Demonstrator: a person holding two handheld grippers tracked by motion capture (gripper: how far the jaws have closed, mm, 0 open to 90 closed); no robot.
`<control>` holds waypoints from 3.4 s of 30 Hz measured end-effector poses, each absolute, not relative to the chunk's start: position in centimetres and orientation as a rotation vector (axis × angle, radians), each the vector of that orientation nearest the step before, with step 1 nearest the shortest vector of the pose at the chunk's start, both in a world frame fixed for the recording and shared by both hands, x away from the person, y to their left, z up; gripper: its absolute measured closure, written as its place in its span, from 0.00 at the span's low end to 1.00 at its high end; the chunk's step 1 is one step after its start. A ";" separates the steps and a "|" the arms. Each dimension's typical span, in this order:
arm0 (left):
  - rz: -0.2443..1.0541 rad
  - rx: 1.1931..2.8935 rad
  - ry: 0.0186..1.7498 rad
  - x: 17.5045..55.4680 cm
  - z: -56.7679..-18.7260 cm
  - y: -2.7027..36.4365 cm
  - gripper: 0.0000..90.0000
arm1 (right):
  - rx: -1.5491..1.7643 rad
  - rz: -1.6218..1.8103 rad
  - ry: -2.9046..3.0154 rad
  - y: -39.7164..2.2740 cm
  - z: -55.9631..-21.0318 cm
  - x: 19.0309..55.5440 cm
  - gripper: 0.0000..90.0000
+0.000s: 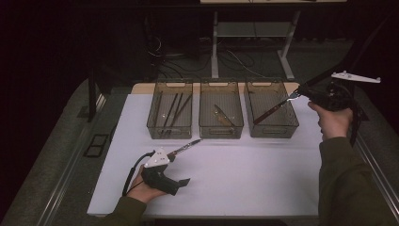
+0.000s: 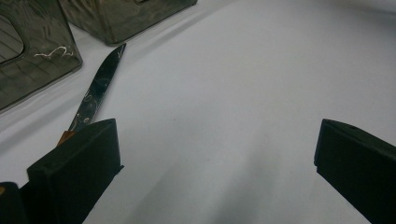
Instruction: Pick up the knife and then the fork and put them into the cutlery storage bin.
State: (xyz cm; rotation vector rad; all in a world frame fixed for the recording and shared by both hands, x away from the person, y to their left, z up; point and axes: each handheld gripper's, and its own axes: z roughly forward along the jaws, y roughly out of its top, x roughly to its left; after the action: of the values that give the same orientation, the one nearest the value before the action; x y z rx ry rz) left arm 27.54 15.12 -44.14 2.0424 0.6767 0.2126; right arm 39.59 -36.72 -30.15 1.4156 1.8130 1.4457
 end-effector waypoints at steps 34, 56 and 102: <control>0.177 2.029 0.667 27.6 -44.0 15.1 0.00 | 1.598 1.021 1.938 -35.0 -37.1 48.1 0.49; 0.203 2.062 0.671 27.8 -43.8 15.2 0.00 | 1.406 1.170 2.064 -32.7 -35.6 42.4 0.22; 0.257 2.181 0.828 34.3 -43.4 18.1 0.67 | 1.183 1.286 2.278 -28.3 -44.1 26.0 0.15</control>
State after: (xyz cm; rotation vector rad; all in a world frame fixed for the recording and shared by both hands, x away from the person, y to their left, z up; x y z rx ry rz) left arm 34.32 18.10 -43.41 2.1809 0.8277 0.2568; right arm 26.04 -28.30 -44.09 1.1832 2.2776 1.2864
